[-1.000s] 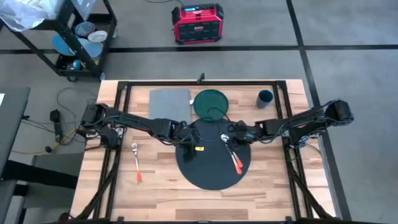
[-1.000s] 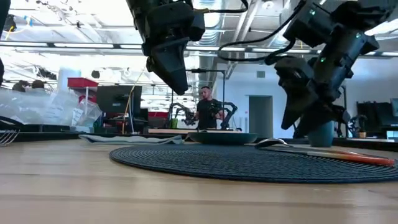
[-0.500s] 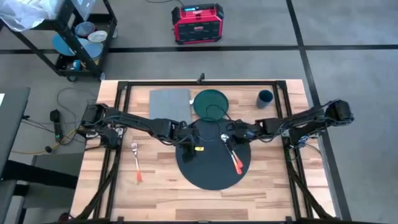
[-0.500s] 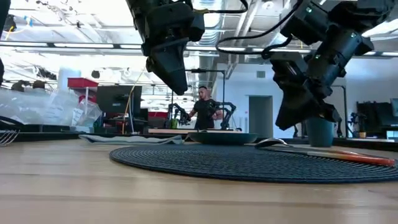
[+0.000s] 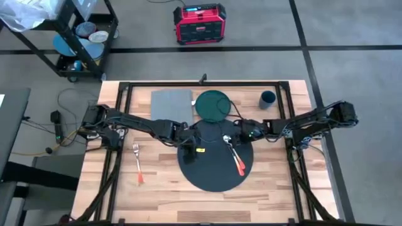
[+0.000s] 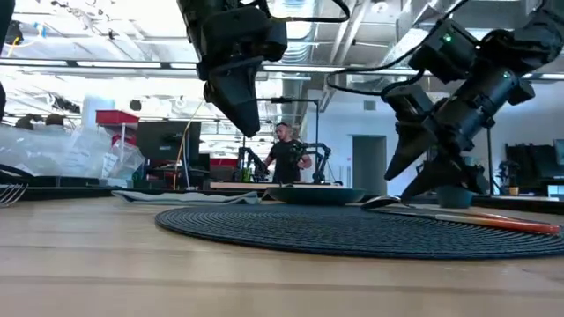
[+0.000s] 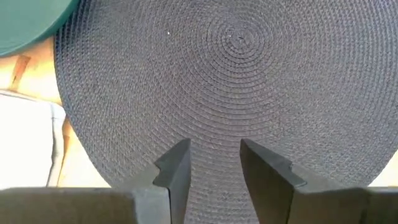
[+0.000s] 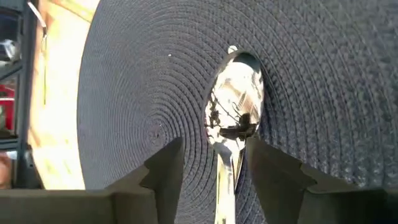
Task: Set table place
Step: Put the orange spoon on the blue placemat to the right of the orange table knife
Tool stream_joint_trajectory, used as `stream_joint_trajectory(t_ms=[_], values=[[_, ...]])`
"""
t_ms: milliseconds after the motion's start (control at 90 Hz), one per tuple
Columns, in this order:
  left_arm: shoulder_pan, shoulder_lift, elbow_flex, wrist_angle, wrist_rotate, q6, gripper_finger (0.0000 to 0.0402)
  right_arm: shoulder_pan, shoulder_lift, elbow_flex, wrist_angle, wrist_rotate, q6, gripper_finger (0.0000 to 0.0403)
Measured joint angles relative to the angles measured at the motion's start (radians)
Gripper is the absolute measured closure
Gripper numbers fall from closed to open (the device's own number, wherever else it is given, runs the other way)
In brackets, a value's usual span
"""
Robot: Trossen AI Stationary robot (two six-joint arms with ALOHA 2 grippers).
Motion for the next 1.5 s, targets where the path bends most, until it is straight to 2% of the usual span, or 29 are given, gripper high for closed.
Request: stream_joint_trajectory(t_ms=[244, 511, 967, 1222, 1500], values=[[0.0, 0.0, 0.0, 0.001, 0.0, 0.004, 0.0279, -0.01, -0.002, -0.034, 0.076, -0.012, 0.022, 0.0274], [0.0, 0.0, 0.0, 0.002, 0.0, -0.002, 0.0279, -0.042, -0.001, -0.036, 0.058, -0.036, 0.006, 0.03], [0.0, 0.0, 0.0, 0.003, 0.0, -0.001, 0.0279, -0.048, 0.021, -0.036, 0.031, -0.043, -0.007, 0.03], [0.0, 0.0, 0.0, 0.003, -0.001, -0.001, 0.0279, -0.052, 0.101, -0.035, 0.15, -0.062, -0.011, 0.0301], [-0.004, 0.0, 0.0, 0.0, 0.0, 0.003, 0.0279, -0.074, 0.095, -0.034, 0.226, -0.066, -0.029, 0.0308]])
